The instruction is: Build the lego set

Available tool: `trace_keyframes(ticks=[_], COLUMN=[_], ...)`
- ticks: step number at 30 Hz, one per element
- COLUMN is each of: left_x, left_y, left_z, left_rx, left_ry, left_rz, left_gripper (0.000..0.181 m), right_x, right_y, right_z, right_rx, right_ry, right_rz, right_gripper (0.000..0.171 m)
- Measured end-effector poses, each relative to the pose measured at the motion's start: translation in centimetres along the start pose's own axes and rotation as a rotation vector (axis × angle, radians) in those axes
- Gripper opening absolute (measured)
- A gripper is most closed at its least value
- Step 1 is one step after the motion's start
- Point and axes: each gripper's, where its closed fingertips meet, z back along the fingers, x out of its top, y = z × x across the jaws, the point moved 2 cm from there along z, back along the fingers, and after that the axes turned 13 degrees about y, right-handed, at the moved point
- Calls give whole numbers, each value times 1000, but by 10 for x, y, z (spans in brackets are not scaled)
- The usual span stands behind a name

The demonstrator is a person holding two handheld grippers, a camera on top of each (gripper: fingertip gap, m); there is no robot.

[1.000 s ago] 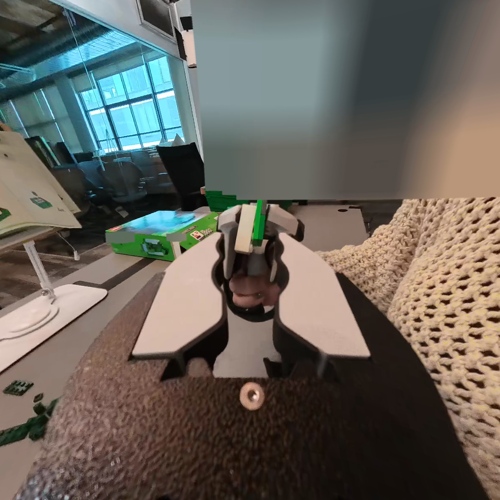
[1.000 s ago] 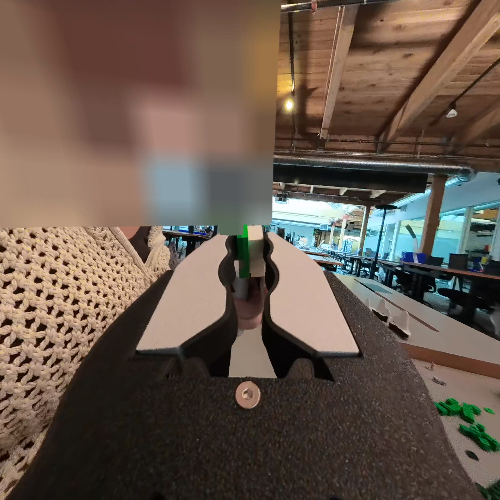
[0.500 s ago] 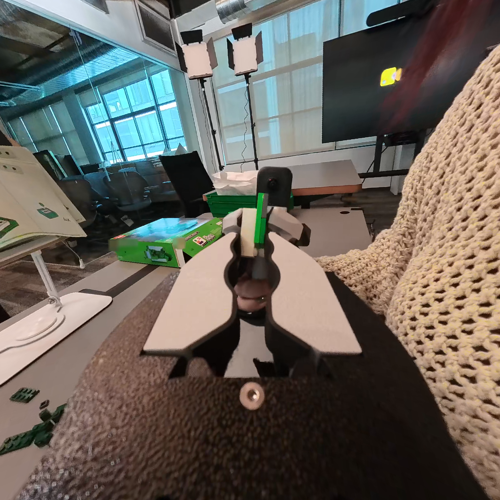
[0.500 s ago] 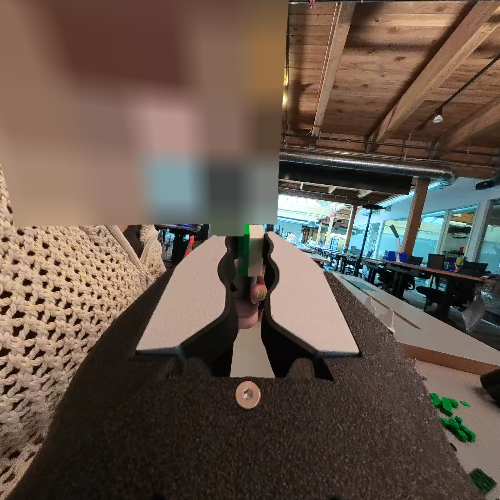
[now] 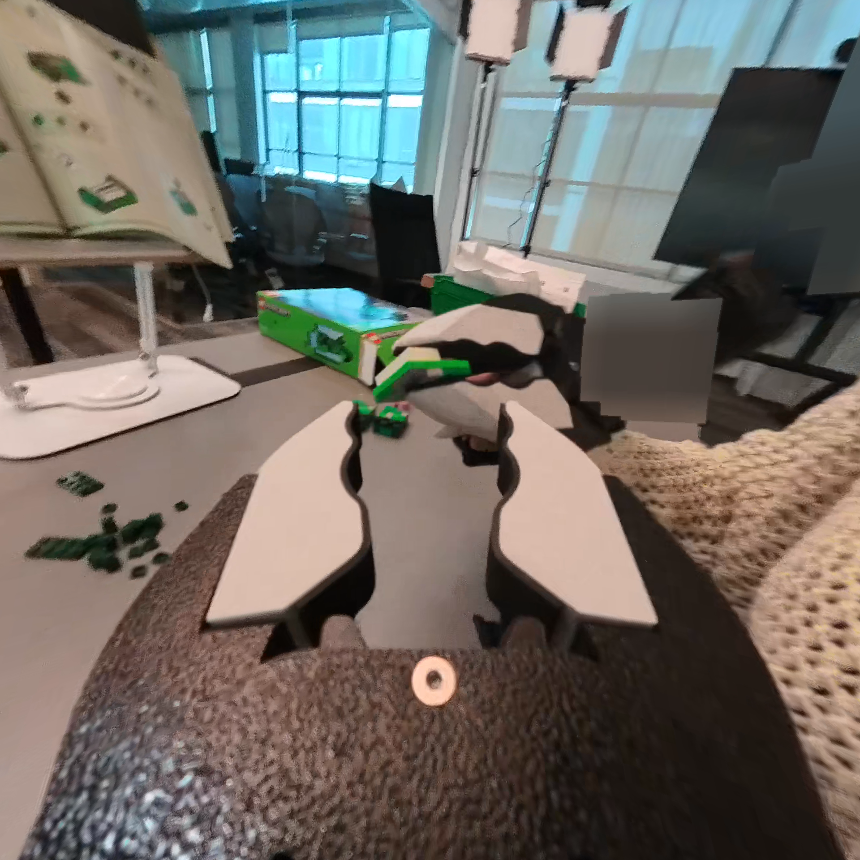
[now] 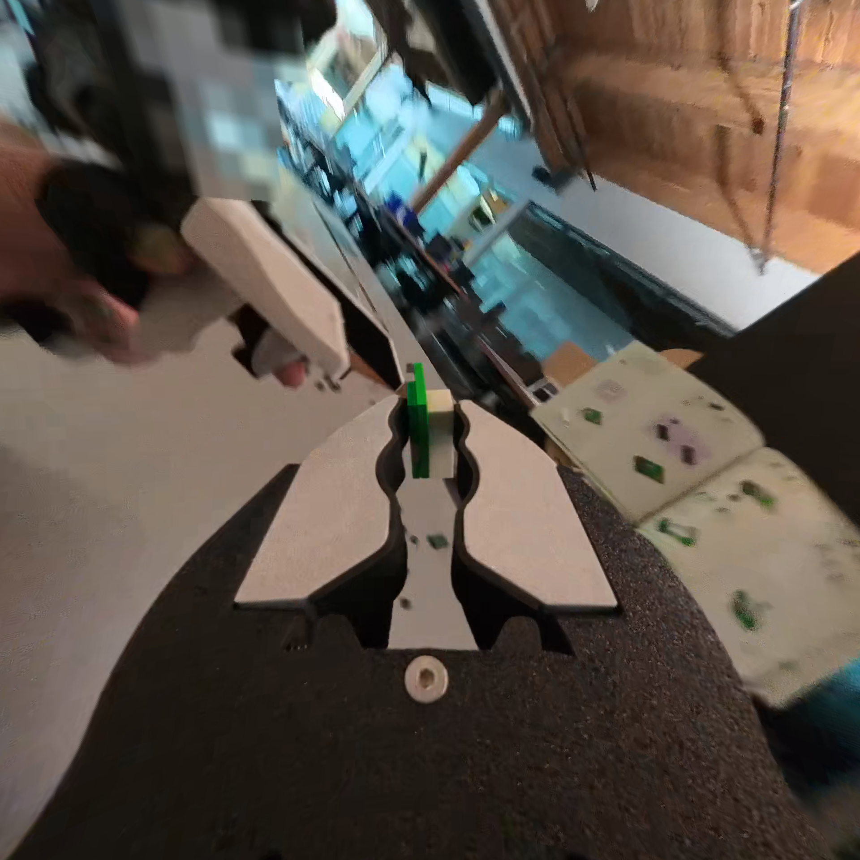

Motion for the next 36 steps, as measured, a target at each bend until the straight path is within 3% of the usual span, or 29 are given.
trace_keyframes(ticks=[3, 6, 16, 20, 25, 29, 32, 36], left_x=[-6, -15, -33, -41, -61, -83, -91, -101], left_y=[9, 16, 31, 60, 96, 105, 99, 101], left_z=[-5, -9, -7, 5, 2, -24, -43, -56], left_rx=[109, 207, 253, 344, 282, 142, 2, -107], left_ry=[64, 143, 191, 186, 231, 337, 404, 517], left_rz=[-44, -106, -78, -108, -163, -235, -347, -353], left_gripper=[60, 54, 36, 35, 35, 35, 35, 35], right_x=[-7, -13, -17, -33, -89, -112, -109, -122], right_y=[12, 18, 36, 36, 7, -16, -24, -39], right_z=[-13, -21, -34, -31, -19, -28, -39, -50], right_rx=[-81, -137, -126, -49, 34, -94, -50, -115], right_ry=[130, 207, 224, 235, 205, 136, 58, 72], right_rz=[247, 408, 556, 389, -225, -374, -513, -491], right_gripper=[17, 17, 18, 36, 42, 33, 29, 23])
